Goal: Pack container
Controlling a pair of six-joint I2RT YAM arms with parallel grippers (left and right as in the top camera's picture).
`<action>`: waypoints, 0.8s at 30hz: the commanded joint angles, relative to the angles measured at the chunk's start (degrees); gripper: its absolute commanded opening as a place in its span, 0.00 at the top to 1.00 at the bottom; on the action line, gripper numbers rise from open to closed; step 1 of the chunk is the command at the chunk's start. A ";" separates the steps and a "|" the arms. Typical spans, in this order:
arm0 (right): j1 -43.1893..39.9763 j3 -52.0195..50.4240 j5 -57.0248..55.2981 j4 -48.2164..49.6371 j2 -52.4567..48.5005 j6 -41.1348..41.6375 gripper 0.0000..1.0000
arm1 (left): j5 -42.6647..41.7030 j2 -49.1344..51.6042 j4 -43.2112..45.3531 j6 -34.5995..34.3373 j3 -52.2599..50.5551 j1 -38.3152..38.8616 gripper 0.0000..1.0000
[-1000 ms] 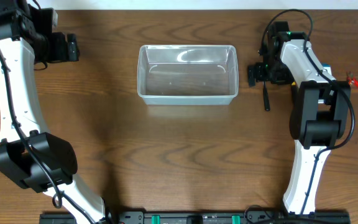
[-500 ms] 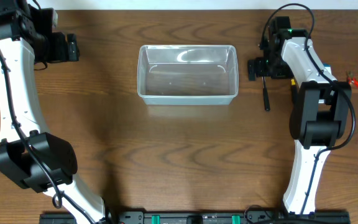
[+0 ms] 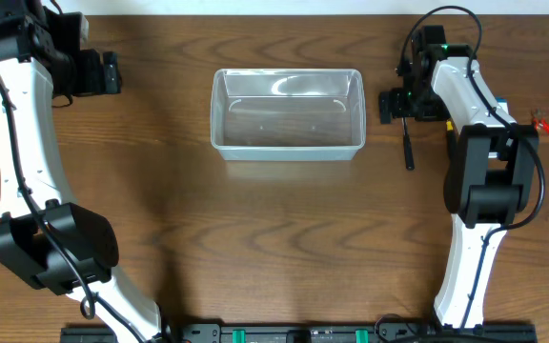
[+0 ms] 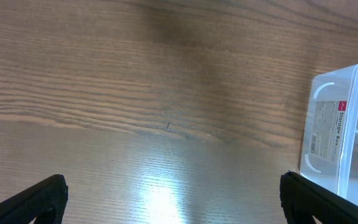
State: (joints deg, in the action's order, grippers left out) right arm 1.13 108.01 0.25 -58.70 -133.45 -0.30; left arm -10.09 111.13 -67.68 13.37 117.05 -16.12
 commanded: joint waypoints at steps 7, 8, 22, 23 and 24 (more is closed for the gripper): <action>-0.35 1.22 2.14 -0.44 -0.76 -1.07 0.01 | 0.48 -0.17 -0.20 0.33 0.04 -0.20 0.02; -0.35 1.22 2.14 -0.39 -0.76 -1.07 0.01 | 0.48 -0.17 -0.20 0.33 0.04 -0.20 0.02; -0.35 1.20 2.10 -1.31 -0.76 -1.05 0.01 | 0.48 -0.17 -0.20 0.33 0.04 -0.20 0.02; -0.35 1.20 2.05 -1.55 -0.76 -1.03 0.01 | 0.48 -0.17 -0.20 0.33 0.04 -0.20 0.02; -0.35 1.18 1.60 -1.79 -0.76 -1.05 0.01 | 0.48 -0.17 -0.20 0.33 0.04 -0.20 0.02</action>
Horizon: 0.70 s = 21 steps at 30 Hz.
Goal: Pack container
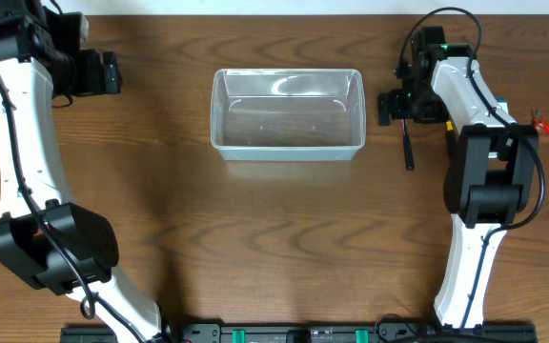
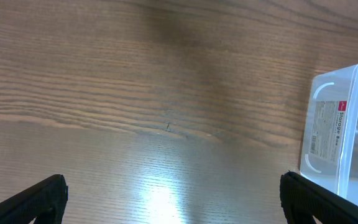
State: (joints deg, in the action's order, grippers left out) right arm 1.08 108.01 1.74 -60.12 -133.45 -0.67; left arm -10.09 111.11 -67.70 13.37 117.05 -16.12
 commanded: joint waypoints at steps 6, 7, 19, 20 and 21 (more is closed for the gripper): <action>-0.31 1.16 -0.68 -0.98 -0.76 -0.68 0.01 | 0.48 -0.15 -0.17 0.33 0.04 -0.20 0.02; -0.31 1.16 -0.68 -0.94 -0.76 -0.66 0.01 | 0.50 -0.15 -0.17 0.33 0.04 -0.20 0.02; -0.28 1.16 -0.92 -2.23 -2.93 -0.70 0.01 | 0.48 -0.15 -0.17 0.33 0.04 -0.20 0.02; -0.28 1.16 -1.22 -2.19 -2.93 -0.68 0.01 | 0.48 -0.15 -0.17 0.33 0.04 -0.20 0.02; -0.26 1.18 -1.60 -2.16 -2.93 -0.68 0.01 | 0.50 -0.15 -0.17 0.33 0.04 -0.20 0.02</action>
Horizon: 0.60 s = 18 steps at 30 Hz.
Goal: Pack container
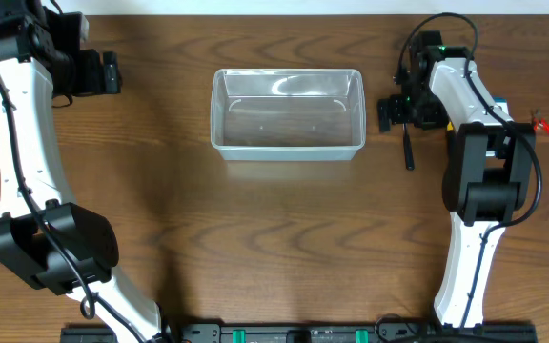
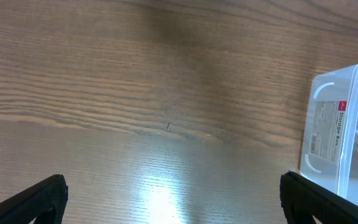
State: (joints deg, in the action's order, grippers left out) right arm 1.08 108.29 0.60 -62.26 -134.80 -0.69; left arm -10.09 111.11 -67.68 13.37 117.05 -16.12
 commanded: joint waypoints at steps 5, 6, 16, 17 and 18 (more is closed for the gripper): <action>-0.26 0.90 -0.83 0.00 -1.60 -0.68 0.01 | 0.50 -0.15 -0.20 0.33 0.04 -0.20 0.02; -0.31 0.90 -0.83 0.20 -1.60 -0.70 0.01 | 0.48 -0.15 -0.20 0.33 0.04 -0.20 0.02; -0.31 0.90 -0.76 2.82 -1.60 -1.55 0.01 | 0.48 -0.15 -0.20 0.33 0.04 -0.20 0.02; -0.31 0.90 -0.76 2.91 -1.60 -1.55 0.01 | 0.48 -0.15 -0.20 0.33 0.04 -0.20 0.02; -0.31 0.90 -0.76 2.91 -1.60 -1.55 0.01 | 0.50 -0.15 -0.20 0.33 0.04 -0.20 0.02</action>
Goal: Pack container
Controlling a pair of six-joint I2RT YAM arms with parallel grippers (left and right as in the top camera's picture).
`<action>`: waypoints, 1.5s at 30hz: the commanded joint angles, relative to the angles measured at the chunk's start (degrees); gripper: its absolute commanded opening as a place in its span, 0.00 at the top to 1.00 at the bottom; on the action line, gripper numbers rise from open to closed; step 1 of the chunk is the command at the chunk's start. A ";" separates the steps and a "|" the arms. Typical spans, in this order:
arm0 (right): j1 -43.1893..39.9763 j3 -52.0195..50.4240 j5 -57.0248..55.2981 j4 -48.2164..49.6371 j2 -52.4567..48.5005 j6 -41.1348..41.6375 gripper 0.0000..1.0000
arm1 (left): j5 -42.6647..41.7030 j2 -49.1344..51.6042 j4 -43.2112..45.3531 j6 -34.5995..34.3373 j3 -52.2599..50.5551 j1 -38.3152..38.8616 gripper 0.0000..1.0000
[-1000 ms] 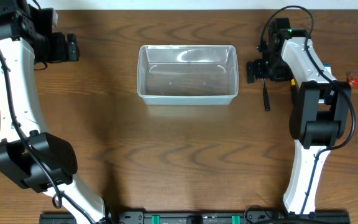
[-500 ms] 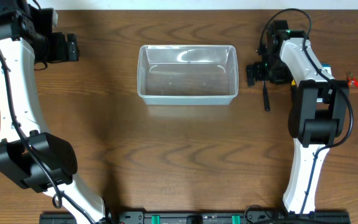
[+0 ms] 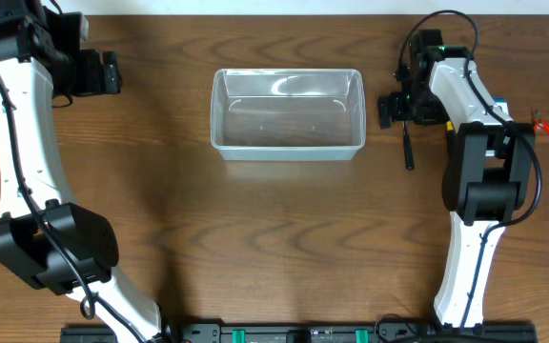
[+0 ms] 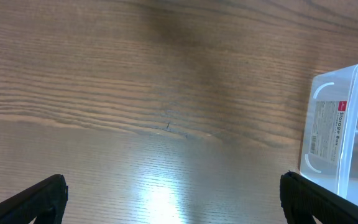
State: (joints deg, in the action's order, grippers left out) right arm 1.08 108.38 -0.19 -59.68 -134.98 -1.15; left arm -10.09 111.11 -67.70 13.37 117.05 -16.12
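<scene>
A clear plastic container [image 3: 288,112] stands at the back middle of the table, with nothing inside it. In the left wrist view its labelled end [image 4: 344,134] shows at the right. My left gripper [image 3: 112,72] [image 4: 173,180] hovers far to the left of it, open, with only bare wood between its fingers. My right gripper [image 3: 387,109] sits just right of the container, next to the upper end of a black stick-shaped tool [image 3: 408,145] lying on the table. How its jaws stand is not visible.
Red-handled pliers [image 3: 546,129] and a small silver tool lie at the far right edge, beyond the right arm. Both arm bases stand at the table's front edge.
My right gripper has shifted very slightly toward the back beside the black tool. The tool, the container and the left arm are where they were.
My left gripper has stayed open and still, far left of the container. My right gripper has hovered by the upper end of the black tool, shifting only by small amounts. The tool has stayed on the table.
</scene>
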 commanded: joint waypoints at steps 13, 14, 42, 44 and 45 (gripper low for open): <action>-0.33 0.81 0.00 0.94 -1.42 -1.09 0.37 | 0.48 -0.15 -0.17 0.33 0.04 -0.20 0.02; -0.31 0.81 0.00 1.27 -1.42 -1.09 0.32 | 0.48 -0.15 -0.17 0.33 0.04 -0.20 0.02; -0.33 0.81 0.39 4.20 -1.42 -0.59 0.87 | 0.48 -0.15 -0.17 0.33 0.04 -0.20 0.02; -0.31 0.81 0.39 4.42 -1.42 -0.59 0.91 | 0.48 -0.15 -0.17 0.33 0.04 -0.20 0.02; -0.31 0.81 0.39 4.48 -1.42 -0.57 0.94 | 0.48 -0.15 -0.17 0.33 0.04 -0.20 0.02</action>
State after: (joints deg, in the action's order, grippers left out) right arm 1.08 108.38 0.45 -55.51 -135.09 -1.98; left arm -10.09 111.13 -67.68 13.37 117.05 -16.12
